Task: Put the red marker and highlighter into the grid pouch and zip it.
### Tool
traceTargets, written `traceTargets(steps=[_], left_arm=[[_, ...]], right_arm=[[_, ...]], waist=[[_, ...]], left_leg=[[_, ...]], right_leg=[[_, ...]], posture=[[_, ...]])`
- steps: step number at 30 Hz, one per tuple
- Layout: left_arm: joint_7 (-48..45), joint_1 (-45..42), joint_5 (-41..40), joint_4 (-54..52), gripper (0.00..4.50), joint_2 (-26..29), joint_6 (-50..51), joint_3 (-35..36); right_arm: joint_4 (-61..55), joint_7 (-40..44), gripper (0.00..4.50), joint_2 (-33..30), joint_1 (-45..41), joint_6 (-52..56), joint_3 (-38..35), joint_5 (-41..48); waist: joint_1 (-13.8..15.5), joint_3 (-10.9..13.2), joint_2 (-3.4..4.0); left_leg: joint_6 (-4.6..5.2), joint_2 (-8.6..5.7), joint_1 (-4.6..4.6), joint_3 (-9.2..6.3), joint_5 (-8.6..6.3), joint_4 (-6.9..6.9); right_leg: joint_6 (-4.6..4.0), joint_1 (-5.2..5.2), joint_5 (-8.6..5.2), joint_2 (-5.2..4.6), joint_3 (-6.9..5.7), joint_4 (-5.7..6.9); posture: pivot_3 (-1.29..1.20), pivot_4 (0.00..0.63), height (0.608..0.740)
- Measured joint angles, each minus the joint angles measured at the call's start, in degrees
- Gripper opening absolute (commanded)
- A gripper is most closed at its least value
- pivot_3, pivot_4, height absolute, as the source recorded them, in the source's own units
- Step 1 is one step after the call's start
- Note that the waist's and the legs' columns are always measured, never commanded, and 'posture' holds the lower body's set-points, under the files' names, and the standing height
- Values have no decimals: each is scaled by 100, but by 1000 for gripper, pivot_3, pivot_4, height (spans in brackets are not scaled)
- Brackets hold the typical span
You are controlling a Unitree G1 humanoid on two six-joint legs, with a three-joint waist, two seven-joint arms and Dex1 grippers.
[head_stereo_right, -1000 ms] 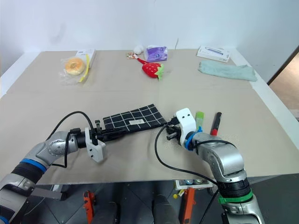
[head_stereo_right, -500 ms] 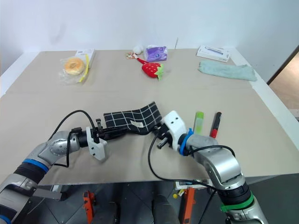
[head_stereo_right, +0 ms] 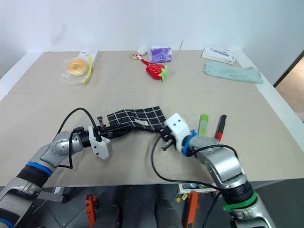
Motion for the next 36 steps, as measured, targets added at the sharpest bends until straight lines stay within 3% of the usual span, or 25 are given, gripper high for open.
traceTargets(steps=[5,16,22,25,31,36], left_arm=[[-40,0,-91,-22,0,-3,5,18],[-47,-1,-114,-75,0,-41,30,40],[-46,-5,-150,-79,0,-58,40,107],[-37,-62,-261,-149,0,-182,163,232],[-55,-214,-473,-425,0,-246,351,394],[-141,-208,-565,-433,0,-248,399,415]], right_arm=[[-107,109,83,13,83,-51,17,3],[-572,153,83,737,20,289,248,346],[-524,238,83,112,102,325,260,204],[-537,289,83,106,119,307,296,198],[-536,292,83,275,99,211,294,167],[-550,301,83,857,4,26,106,449]], waist=[[-6,0,0],[-1,0,0],[7,1,-1],[3,1,-2],[-3,1,-3],[-1,1,-3]], left_leg=[[1,0,-1,0,-1,0],[1,-2,-3,-1,0,3],[1,-3,-3,0,-1,3],[1,0,-2,-1,-1,2],[1,-1,-1,-1,0,4],[1,-1,-3,-1,0,4]], right_leg=[[-1,1,-1,0,1,0],[-1,1,0,-1,0,0],[0,1,-1,-4,0,0],[-1,0,-1,0,-1,1],[0,1,1,0,0,1],[0,1,1,0,-1,1]], posture=[[0,150,740],[0,150,740],[0,150,740],[0,150,740],[0,150,740],[0,150,740]])
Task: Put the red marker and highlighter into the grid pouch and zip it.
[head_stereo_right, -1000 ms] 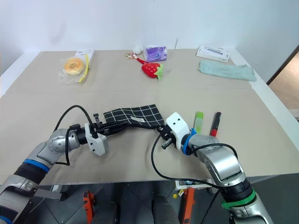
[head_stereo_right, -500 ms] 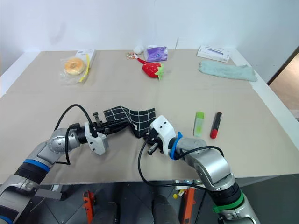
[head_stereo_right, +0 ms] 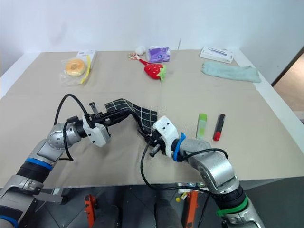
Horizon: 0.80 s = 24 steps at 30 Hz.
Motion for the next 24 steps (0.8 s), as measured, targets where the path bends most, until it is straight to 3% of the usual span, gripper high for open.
traceTargets(steps=[14,18,24], left_arm=[[-22,37,-41,-11,0,-12,4,62],[-38,46,-38,-11,0,-53,12,61],[-105,57,-37,-11,0,-110,13,60]], right_arm=[[-85,-51,83,390,-156,33,-579,554],[-108,45,83,-384,-18,-74,-109,148],[-135,170,83,-371,105,-91,1,191]], waist=[[2,0,0],[16,0,-1],[-8,0,-2]], left_leg=[[0,1,-1,-3,0,2],[0,-5,-3,-3,0,3],[0,-1,0,-2,0,3]], right_leg=[[-2,0,0,0,-3,1],[1,2,-1,-6,-3,-1],[-2,1,0,-1,-2,1]], posture=[[0,150,740],[0,150,740],[0,150,740]])
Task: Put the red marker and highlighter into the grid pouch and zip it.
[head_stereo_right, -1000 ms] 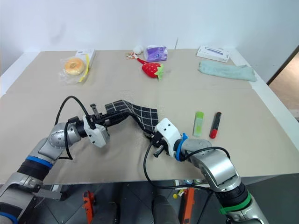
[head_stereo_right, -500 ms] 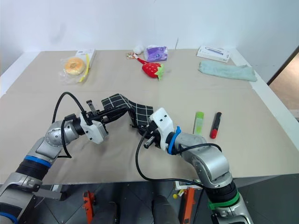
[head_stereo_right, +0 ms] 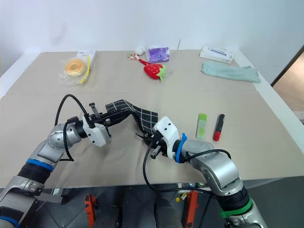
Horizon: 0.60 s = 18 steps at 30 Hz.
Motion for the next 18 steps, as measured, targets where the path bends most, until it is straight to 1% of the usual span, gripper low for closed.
traceTargets(steps=[5,11,15,17,18], left_arm=[[-27,0,-6,-1,0,-20,2,37],[-36,0,-9,0,0,-24,2,67],[-37,-14,-19,0,0,-49,0,87],[-43,-16,-33,2,0,-48,-2,114],[-64,-15,-36,9,0,-43,-4,117]], right_arm=[[-2,-20,83,339,-91,-36,-15,93],[-5,-27,83,389,-97,-51,-19,104],[-4,-103,83,563,-252,-79,-58,106],[2,-113,83,499,-233,-144,-104,94],[50,-128,83,336,-195,-199,-158,40]], waist=[[1,0,0],[13,0,0],[4,0,0],[8,0,0],[16,0,0]], left_leg=[[0,1,0,0,0,1],[0,-2,-3,-1,0,1],[0,2,0,-1,0,2],[0,0,-1,-3,0,2],[0,-2,-2,-3,0,3]], right_leg=[[0,0,1,1,0,0],[2,0,-1,-2,0,-1],[-1,0,2,2,-2,1],[-1,2,1,0,-3,0],[0,3,1,-3,-3,0]], posture=[[0,150,740],[0,150,740],[0,150,740],[0,150,740],[0,150,740]])
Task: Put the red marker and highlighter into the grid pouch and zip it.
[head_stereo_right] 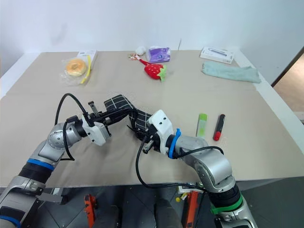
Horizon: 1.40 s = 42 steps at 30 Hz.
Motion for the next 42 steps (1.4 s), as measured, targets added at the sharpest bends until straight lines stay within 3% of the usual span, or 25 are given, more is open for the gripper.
traceTargets(steps=[12,21,29,33,42], left_arm=[[-623,246,288,293,0,417,-333,-435],[-699,361,431,314,0,322,-234,-570],[-678,358,411,254,0,239,-117,-529],[-678,362,400,249,0,233,-116,-527],[-559,325,187,157,0,155,-40,-396]], right_arm=[[421,223,83,-744,13,-724,-277,-544],[-135,312,83,-448,376,-453,568,-524],[-31,195,83,-436,366,-293,510,-683],[362,96,83,-878,358,-381,524,-1123],[231,234,83,-859,347,-304,598,-1179]], waist=[[-14,1,0],[-12,1,0],[-3,1,-1],[4,1,-2],[1,0,-3]], left_leg=[[1,4,2,2,-1,-5],[2,4,0,1,-1,0],[2,4,1,1,-1,9],[2,-3,-1,2,-1,9],[2,2,2,1,-1,8]], right_leg=[[-4,-3,-4,4,2,0],[-3,-1,-4,4,2,0],[-1,2,0,5,2,1],[0,2,0,-2,4,0],[0,3,-1,4,2,1]], posture=[[0,150,740],[0,150,740],[0,150,740],[0,150,740],[0,150,740]])
